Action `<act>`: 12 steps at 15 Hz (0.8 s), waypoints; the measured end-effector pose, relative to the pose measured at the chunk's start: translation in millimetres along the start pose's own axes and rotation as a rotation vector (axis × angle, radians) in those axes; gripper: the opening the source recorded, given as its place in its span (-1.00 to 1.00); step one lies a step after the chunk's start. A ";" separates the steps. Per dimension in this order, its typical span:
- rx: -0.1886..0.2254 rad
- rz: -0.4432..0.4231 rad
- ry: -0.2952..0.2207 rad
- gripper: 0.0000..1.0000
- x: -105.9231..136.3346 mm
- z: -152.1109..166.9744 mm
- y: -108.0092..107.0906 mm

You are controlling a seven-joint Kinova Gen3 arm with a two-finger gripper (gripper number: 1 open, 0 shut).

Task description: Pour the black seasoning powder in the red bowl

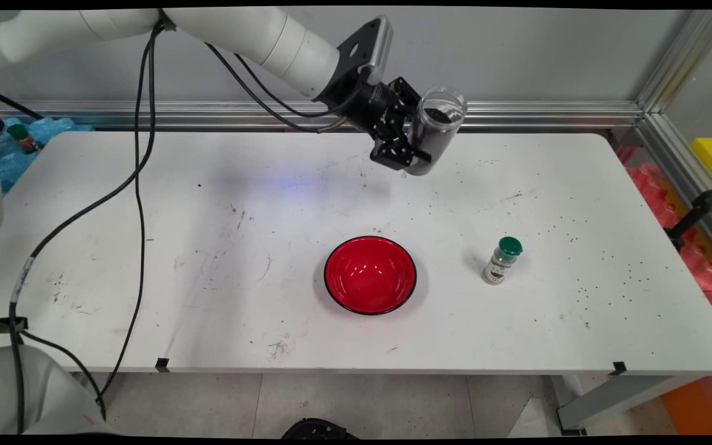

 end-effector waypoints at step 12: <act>-0.039 0.321 -0.056 -1.00 -4.4 -4.2 13.7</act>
